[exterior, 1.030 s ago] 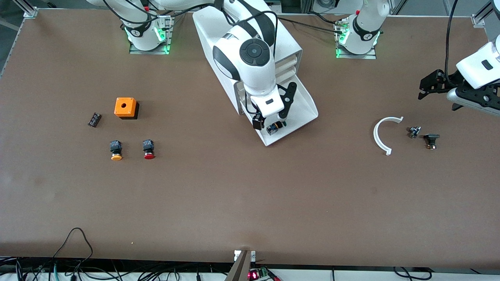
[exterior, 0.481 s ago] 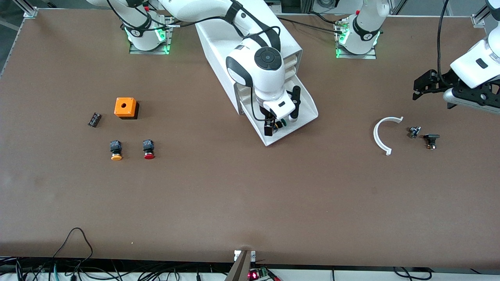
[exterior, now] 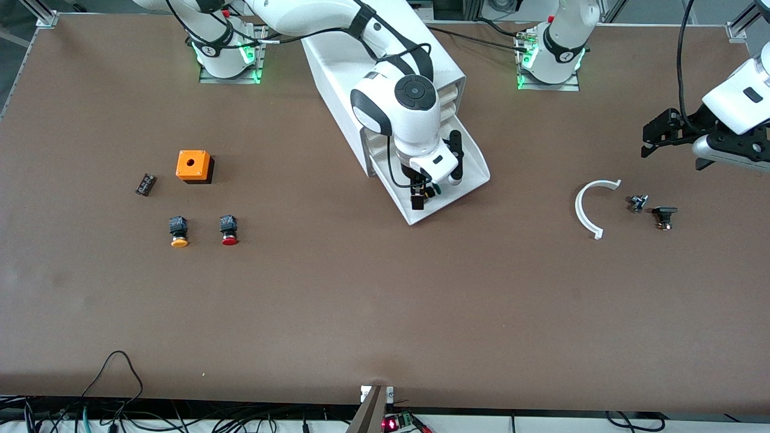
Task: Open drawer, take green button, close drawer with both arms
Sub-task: 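Lower the open right gripper over the green button in the drawer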
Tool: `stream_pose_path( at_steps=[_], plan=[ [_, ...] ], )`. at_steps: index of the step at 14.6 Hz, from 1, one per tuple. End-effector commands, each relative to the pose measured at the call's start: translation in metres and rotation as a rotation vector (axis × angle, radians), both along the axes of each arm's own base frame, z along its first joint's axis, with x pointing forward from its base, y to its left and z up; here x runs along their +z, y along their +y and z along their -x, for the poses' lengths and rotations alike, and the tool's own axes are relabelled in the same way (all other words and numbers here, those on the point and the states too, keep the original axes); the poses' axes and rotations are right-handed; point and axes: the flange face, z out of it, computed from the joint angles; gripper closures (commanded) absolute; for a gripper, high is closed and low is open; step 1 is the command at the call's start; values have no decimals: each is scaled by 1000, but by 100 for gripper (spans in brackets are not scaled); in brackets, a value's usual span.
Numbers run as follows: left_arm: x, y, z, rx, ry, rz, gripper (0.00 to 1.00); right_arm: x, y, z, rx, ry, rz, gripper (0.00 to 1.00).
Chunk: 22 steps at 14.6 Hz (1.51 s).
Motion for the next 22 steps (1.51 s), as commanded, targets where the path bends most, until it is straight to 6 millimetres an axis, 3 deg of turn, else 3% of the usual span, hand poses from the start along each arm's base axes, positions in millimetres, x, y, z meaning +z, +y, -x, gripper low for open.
stream_pose_path(
  at_steps=[1,10,22],
  plan=[
    [8,-8,-1,41,-15,-30,0,-5,4,-3,71,-18,17,0],
    [8,-7,-1,42,-14,-30,0,-31,7,2,103,6,38,1],
    [7,-8,-1,41,-12,-29,0,-45,12,5,109,-6,24,7]
  ],
)
